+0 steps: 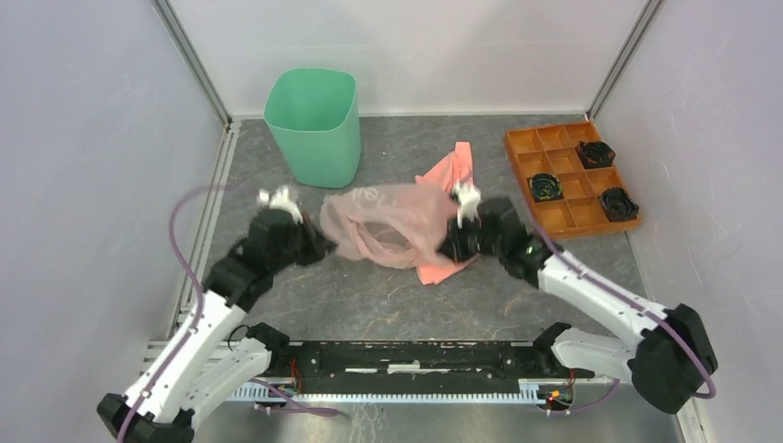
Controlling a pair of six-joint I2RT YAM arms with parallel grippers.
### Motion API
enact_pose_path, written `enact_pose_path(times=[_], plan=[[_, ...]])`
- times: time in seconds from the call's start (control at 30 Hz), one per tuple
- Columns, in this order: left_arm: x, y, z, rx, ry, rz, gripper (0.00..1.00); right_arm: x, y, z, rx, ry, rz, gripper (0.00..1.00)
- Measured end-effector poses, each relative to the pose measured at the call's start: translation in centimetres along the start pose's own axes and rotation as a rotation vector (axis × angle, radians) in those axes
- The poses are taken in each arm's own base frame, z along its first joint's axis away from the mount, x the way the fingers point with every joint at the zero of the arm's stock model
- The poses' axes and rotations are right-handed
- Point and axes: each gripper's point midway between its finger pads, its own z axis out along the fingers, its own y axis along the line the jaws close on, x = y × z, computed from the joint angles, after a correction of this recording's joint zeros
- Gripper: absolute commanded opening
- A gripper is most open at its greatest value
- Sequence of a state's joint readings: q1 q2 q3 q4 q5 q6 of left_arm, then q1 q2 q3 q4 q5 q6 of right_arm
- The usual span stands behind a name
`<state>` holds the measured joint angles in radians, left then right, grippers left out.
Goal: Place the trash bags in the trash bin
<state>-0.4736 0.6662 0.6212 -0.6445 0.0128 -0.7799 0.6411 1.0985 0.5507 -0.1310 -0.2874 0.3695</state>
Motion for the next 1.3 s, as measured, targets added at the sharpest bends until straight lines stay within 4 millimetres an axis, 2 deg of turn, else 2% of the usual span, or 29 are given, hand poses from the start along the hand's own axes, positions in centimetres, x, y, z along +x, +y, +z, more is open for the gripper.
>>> enact_pose_path(times=[0.03, 0.1, 0.13, 0.17, 0.2, 0.23, 0.27, 0.33, 0.37, 0.4, 0.47, 0.53, 0.6, 0.63, 0.67, 0.7, 0.73, 0.77, 0.8, 0.83, 0.87, 0.93, 1.0, 1.03, 1.07, 1.13, 1.2, 1.23, 1.3], plan=[[-2.4, -2.6, -1.3, 0.046, -0.03, 0.012, 0.02, -3.2, 1.1, -0.7, -0.007, -0.043, -0.032, 0.01], [-8.6, -9.7, -4.7, 0.206, -0.144, 0.051, 0.02, -14.1, 5.0, -3.8, -0.049, -0.259, -0.133, 0.01], [-12.7, -14.5, -7.8, 0.335, -0.239, 0.082, 0.02, -19.8, 7.5, -6.5, -0.08, -0.397, -0.187, 0.01], [-15.5, -18.0, -10.8, 0.444, -0.319, 0.112, 0.02, -25.8, 10.5, -10.5, -0.12, -0.57, -0.249, 0.01], [-18.1, -21.3, -14.5, 0.56, -0.409, 0.147, 0.02, -30.0, 13.3, -15.0, -0.163, -0.729, -0.303, 0.01], [-19.9, -23.9, -18.7, 0.671, -0.501, 0.186, 0.02, -32.7, 15.8, -19.8, -0.209, -0.874, -0.353, 0.01], [-21.0, -25.4, -22.4, 0.752, -0.579, 0.216, 0.02, -33.6, 17.6, -23.6, -0.252, -0.983, -0.391, 0.01], [-21.5, -26.1, -27.7, 0.844, -0.699, 0.251, 0.02, -32.7, 19.8, -29.6, -0.327, -1.141, -0.452, 0.01], [-21.1, -25.5, -28.8, 0.851, -0.73, 0.257, 0.02, -31.8, 20.1, -31.0, -0.345, -1.178, -0.468, 0.01], [-20.7, -24.5, -29.7, 0.849, -0.763, 0.251, 0.02, -30.7, 20.3, -32.0, -0.365, -1.219, -0.483, 0.01], [-19.4, -21.2, -28.4, 0.777, -0.791, 0.205, 0.02, -29.2, 19.3, -30.5, -0.361, -1.217, -0.473, 0.01], [-17.2, -16.9, -22.1, 0.62, -0.719, 0.152, 0.02, -27.2, 16.5, -23.8, -0.332, -1.091, -0.408, 0.01], [-13.5, -11.6, -13.1, 0.412, -0.553, 0.1, 0.02, -22.6, 12.4, -13.0, -0.308, -0.834, -0.296, 0.01], [-10.6, -8.4, -8.8, 0.302, -0.445, 0.078, 0.02, -19.0, 10.2, -7.8, -0.297, -0.682, -0.227, 0.01], [-7.0, -4.6, -4.7, 0.176, -0.316, 0.058, 0.02, -13.8, 7.4, -2.5, -0.269, -0.494, -0.135, 0.01], [-3.4, -1.0, -2.3, 0.066, -0.198, 0.042, 0.02, -8.2, 4.8, 1.0, -0.224, -0.311, -0.044, 0.01], [-1.7, 0.7, -1.7, 0.015, -0.144, 0.032, 0.02, -3.1, 2.9, 2.5, -0.176, -0.148, 0.031, 0.01], [-0.6, 1.7, -1.8, -0.018, -0.107, 0.026, 0.02, -0.2, 2.0, 2.7, -0.14, -0.046, 0.067, 0.01], [-1.1, 1.1, -2.3, -0.003, -0.121, 0.025, 0.02, 0.2, 1.8, 2.5, -0.127, -0.015, 0.068, 0.01], [-2.7, -0.7, -3.7, 0.042, -0.16, 0.025, 0.02, -1.1, 2.3, 2.1, -0.123, -0.014, 0.048, 0.01], [-4.3, -2.5, -4.9, 0.087, -0.191, 0.033, 0.02, -4.0, 3.3, 1.4, -0.128, -0.049, 0.013, 0.01], [-9.8, -9.0, -10.0, 0.258, -0.312, 0.065, 0.02, -13.7, 6.9, -1.4, -0.171, -0.245, -0.103, 0.01], [-14.9, -15.6, -16.1, 0.464, -0.453, 0.112, 0.02, -23.5, 11.6, -7.1, -0.237, -0.501, -0.222, 0.01], [-16.8, -18.5, -19.4, 0.566, -0.52, 0.138, 0.02, -28.2, 14.5, -11.8, -0.278, -0.666, -0.291, 0.01], [-18.1, -20.6, -22.3, 0.649, -0.571, 0.164, 0.02, -30.6, 16.4, -15.8, -0.31, -0.786, -0.337, 0.01], [-19.7, -23.3, -27.1, 0.776, -0.664, 0.207, 0.02, -32.0, 19.0, -22.5, -0.366, -0.969, -0.403, 0.01], [-19.9, -23.4, -29.9, 0.822, -0.735, 0.221, 0.02, -31.1, 20.2, -26.6, -0.407, -1.078, -0.443, 0.01], [-19.7, -22.9, -30.0, 0.813, -0.747, 0.213, 0.02, -30.5, 20.3, -27.3, -0.419, -1.104, -0.451, 0.01], [-19.0, -20.6, -28.5, 0.745, -0.758, 0.177, 0.02, -29.4, 19.6, -25.7, -0.422, -1.091, -0.444, 0.01]])
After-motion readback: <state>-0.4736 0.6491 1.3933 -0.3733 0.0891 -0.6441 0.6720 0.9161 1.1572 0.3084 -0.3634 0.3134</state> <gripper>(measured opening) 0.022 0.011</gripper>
